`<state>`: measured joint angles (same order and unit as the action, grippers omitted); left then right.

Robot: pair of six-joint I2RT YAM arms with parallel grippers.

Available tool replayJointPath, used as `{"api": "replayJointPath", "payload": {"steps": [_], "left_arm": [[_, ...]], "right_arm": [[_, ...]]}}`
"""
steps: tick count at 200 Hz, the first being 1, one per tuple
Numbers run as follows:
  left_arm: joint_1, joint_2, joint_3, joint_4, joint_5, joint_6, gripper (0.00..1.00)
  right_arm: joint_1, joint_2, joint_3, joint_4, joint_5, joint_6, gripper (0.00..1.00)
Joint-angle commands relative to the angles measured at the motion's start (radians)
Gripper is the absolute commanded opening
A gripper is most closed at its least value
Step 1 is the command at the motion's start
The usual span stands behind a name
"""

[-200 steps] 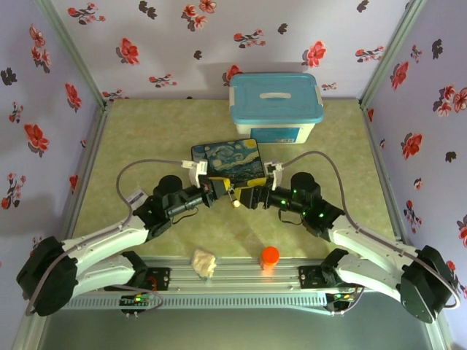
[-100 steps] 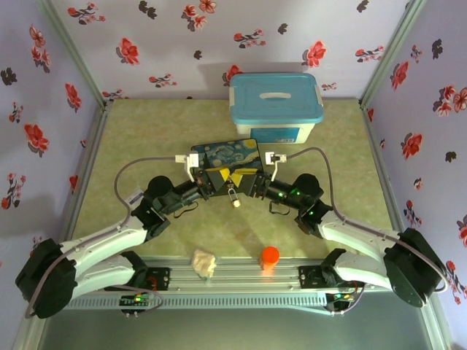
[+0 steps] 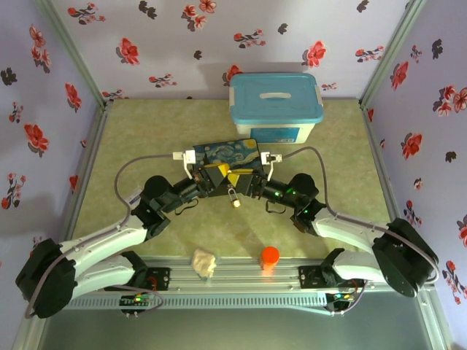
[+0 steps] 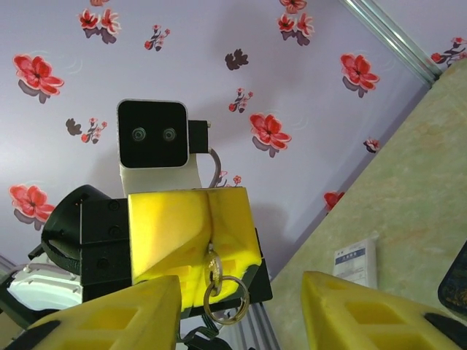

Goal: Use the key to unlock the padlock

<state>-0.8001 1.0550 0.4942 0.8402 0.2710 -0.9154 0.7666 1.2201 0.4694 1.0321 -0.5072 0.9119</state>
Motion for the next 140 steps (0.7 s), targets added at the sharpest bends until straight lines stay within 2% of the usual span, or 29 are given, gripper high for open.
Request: {"api": "replayJointPath", "payload": {"steps": [1, 24, 55, 70, 83, 140], "left_arm": [[0.001, 0.01, 0.029, 0.054, 0.017, -0.01, 0.0], [0.001, 0.01, 0.034, 0.048, 0.017, -0.004, 0.0], [0.001, 0.014, 0.033, 0.046, 0.016, -0.002, 0.0], [0.001, 0.017, 0.033, 0.045, 0.016, -0.001, 0.0], [0.001, 0.022, 0.034, 0.047, 0.016, -0.002, 0.0], [0.001, 0.039, 0.03, 0.066, 0.01, -0.007, 0.0]], "right_arm": [[0.008, 0.04, 0.018, 0.158, -0.032, 0.047, 0.43], [0.007, 0.056, 0.017, 0.192, -0.041, 0.062, 0.29], [0.008, 0.048, 0.0, 0.197, -0.028, 0.061, 0.23], [0.008, 0.044, -0.006, 0.198, -0.024, 0.06, 0.18], [0.008, 0.048, -0.006, 0.202, -0.024, 0.063, 0.09], [0.008, 0.049, -0.025, 0.223, -0.014, 0.072, 0.0]]}}
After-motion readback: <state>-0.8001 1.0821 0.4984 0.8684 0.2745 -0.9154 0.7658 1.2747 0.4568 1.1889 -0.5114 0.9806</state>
